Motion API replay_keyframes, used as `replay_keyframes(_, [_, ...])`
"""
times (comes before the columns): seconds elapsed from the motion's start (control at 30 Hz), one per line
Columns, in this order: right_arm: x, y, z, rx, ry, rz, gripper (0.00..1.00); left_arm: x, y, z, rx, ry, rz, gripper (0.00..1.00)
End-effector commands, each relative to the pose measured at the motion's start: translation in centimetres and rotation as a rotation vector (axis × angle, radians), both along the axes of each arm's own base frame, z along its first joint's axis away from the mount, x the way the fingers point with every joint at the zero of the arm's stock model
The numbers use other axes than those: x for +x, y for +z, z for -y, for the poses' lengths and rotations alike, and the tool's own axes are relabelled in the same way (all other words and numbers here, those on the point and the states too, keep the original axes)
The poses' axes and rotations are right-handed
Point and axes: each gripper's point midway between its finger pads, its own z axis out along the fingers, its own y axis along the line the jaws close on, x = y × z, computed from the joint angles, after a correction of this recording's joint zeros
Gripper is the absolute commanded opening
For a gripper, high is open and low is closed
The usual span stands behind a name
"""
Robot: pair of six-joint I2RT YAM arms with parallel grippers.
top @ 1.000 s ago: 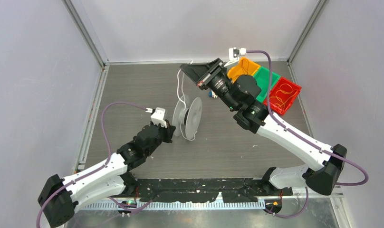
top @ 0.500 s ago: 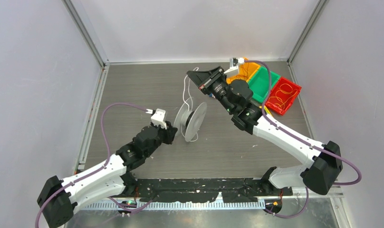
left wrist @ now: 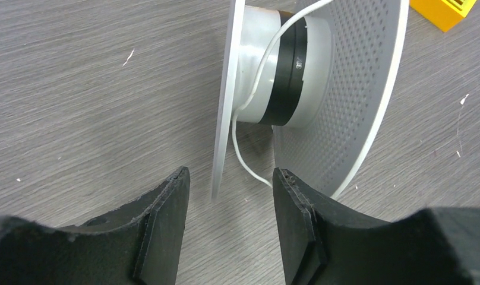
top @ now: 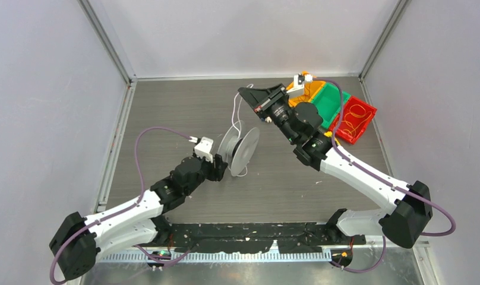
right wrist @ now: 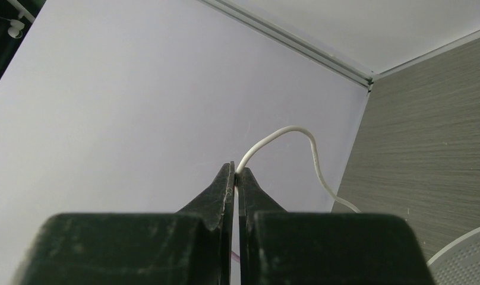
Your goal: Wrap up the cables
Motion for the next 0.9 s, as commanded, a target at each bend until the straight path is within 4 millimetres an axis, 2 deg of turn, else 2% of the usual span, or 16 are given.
replay_keyframes(0.0, [-1.8,5.0,1.5,0.111,0.017,0.093,0.06,1.3,2.4,0.7,-0.028,0.009,0.088,0.56])
replay_keyframes(0.23, [-2.9,6.7,2.0,0.157,0.048,0.115,0.06,1.6,1.6,1.5,-0.011,-0.011,0.073,0.56])
replay_keyframes(0.6, [-3.7,6.0,2.1,0.193,0.080,0.098,0.06,2.3,1.1,3.5,-0.060,-0.046,0.068,0.54])
replay_keyframes(0.77, [-4.6,6.8,1.8,0.209,0.107,0.105,0.05,2.1,1.1,3.7,-0.077,-0.050,0.052,0.37])
replay_keyframes(0.87, [-6.0,7.5,0.7,0.181,0.132,0.133,0.05,1.8,1.1,3.6,-0.099,-0.046,0.039,0.36])
